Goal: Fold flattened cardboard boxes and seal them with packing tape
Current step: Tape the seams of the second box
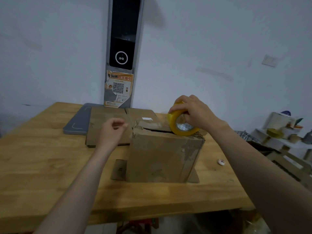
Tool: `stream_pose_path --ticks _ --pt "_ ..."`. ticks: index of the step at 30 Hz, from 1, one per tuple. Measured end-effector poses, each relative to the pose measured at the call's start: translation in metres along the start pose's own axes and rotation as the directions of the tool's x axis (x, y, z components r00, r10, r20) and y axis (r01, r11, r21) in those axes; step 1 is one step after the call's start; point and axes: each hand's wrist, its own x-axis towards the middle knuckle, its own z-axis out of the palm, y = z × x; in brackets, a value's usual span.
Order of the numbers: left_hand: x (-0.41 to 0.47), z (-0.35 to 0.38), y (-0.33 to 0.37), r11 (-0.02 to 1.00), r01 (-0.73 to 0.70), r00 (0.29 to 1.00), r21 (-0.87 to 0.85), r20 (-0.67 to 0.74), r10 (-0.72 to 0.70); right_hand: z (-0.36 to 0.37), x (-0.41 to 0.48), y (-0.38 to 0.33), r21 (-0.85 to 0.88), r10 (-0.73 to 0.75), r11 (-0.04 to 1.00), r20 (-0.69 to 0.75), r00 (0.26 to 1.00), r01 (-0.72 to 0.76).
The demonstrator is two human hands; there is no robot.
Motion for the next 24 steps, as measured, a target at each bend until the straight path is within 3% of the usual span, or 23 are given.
stream_pose_path --ticks 2,4,7,12,15,16,18,20,24 --pt "-0.009 -0.002 0.019 0.978 0.028 0.992 -0.206 0.128 -0.002 0.001 0.001 0.0 -0.005 -0.004 1.0 0.004 1.0 0.004" --pt "-0.018 0.001 0.03 0.944 0.171 0.933 -0.282 0.355 -0.063 0.002 -0.001 0.002 0.007 -0.007 1.0 -0.007 1.0 0.007" --pt "-0.023 0.009 0.029 0.978 0.179 0.884 -0.106 0.453 -0.113 0.002 -0.003 0.005 0.028 -0.01 1.0 -0.022 1.0 0.01" --pt "-0.029 0.015 0.034 0.995 0.023 0.875 0.096 0.479 -0.067 0.001 -0.002 0.003 0.014 -0.028 0.999 -0.017 0.999 0.028" --pt "-0.033 0.02 0.043 0.952 -0.083 0.873 0.295 0.483 -0.073 -0.001 0.0 0.008 0.02 -0.043 0.999 -0.002 0.999 0.043" --pt "-0.03 0.019 0.044 0.894 -0.146 0.886 0.423 0.458 -0.072 -0.001 0.001 0.01 0.026 -0.044 0.999 0.007 0.999 0.044" --pt "-0.022 0.019 0.041 0.672 -0.303 0.9 0.676 0.435 -0.031 -0.001 0.002 0.017 0.053 -0.037 0.998 0.014 0.999 0.036" --pt "-0.014 0.019 0.042 0.52 -0.433 0.864 0.736 0.503 0.008 0.0 0.002 0.023 0.089 -0.028 0.996 0.018 0.999 0.027" --pt "-0.012 0.026 0.056 0.36 -0.535 0.82 0.764 0.572 0.005 -0.003 0.005 0.031 0.131 -0.054 0.99 0.04 0.998 0.049"
